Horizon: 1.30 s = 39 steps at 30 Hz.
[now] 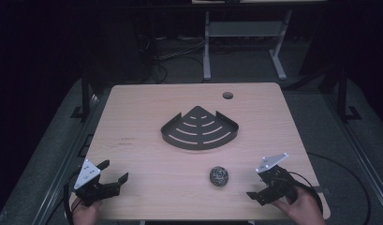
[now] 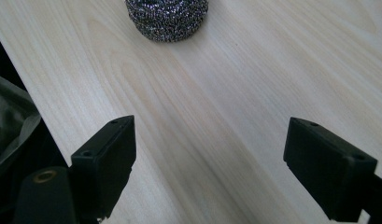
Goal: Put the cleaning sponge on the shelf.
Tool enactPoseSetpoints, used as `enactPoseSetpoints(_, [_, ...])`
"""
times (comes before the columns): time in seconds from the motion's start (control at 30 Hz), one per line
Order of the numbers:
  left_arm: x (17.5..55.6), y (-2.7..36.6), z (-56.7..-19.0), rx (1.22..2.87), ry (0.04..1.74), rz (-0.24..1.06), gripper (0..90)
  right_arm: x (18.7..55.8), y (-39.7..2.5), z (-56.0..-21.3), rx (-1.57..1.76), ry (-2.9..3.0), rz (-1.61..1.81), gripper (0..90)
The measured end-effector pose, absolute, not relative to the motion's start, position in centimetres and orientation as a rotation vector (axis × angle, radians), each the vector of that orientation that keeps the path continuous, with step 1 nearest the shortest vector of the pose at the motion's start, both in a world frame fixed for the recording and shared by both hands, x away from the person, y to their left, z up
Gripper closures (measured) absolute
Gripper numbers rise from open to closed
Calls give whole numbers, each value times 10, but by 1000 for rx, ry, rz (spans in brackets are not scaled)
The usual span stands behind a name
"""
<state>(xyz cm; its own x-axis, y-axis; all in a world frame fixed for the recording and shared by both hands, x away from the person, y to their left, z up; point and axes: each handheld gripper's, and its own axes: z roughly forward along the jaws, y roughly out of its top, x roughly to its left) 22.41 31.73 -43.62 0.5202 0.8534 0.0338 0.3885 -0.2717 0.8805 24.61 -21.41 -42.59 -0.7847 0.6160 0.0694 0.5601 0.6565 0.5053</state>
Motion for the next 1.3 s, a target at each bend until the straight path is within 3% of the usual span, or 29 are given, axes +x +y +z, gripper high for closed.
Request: enactPoseSetpoints(1.3, [224,322,-436,1850,1035,654,132,278,-132,-419,749,2883,709,153])
